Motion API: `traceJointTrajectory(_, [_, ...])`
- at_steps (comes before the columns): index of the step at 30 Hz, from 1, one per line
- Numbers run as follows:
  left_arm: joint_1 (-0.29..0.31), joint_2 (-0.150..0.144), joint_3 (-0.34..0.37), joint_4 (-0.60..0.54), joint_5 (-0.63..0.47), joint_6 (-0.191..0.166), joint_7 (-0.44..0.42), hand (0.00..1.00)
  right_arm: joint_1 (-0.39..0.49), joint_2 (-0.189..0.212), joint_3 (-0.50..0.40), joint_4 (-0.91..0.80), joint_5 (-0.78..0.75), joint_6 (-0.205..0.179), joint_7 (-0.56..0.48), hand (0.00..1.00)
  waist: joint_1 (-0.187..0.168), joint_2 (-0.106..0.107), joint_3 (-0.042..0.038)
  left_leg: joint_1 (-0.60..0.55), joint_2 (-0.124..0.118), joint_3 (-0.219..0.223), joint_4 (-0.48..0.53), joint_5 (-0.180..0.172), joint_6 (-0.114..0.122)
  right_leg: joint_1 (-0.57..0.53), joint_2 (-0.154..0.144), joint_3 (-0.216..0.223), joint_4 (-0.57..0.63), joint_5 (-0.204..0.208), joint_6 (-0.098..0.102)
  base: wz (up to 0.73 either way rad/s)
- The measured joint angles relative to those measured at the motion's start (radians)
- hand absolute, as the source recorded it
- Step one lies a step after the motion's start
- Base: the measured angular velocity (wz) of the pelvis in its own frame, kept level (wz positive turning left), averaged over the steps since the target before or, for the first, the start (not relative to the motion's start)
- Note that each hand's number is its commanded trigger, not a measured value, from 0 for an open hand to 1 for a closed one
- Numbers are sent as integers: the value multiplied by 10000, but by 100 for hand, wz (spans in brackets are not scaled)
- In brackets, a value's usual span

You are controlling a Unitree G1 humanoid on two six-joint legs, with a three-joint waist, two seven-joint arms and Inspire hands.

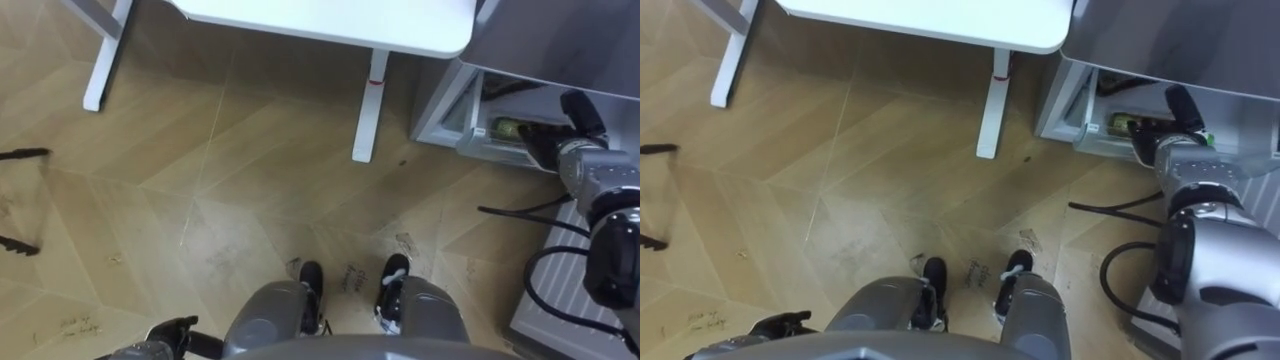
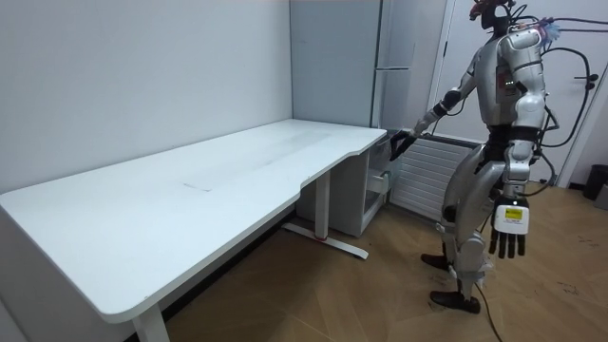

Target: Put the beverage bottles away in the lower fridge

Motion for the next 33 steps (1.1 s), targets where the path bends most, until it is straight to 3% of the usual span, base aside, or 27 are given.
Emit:
traceJointTrajectory(7, [-5,4,20,12,21,-253,-10,0,3,-4,6,-29,-107,-101,0,0,-26,-15,11,39,2,43,-42,-2,-2,2,12,45,-51,-3,5,0])
traceJointTrajectory(12, [49,22,15,9,10,-366,-23,0,74,-11,9,-26,-250,-129,83,0,-31,-17,14,68,80,38,-141,-2,-3,154,186,112,-380,163,32,-1])
traceJointTrajectory(25, [49,40,27,-82,9,-451,46,0,888,-136,-46,-25,101,-587,101,0,-50,-7,7,277,136,89,-219,-15,-11,392,264,150,-537,184,42,0])
traceJointTrajectory(28, [61,38,128,-65,19,-465,43,0,1056,-147,-435,-21,138,-636,170,0,-56,-3,6,317,155,116,-219,-15,-12,419,288,178,-536,209,19,-3])
traceJointTrajectory(33, [267,42,203,-56,19,-464,43,0,1301,-285,-504,15,171,-649,287,0,-223,85,-50,404,176,168,-218,-23,-25,492,322,254,-525,213,12,-4])
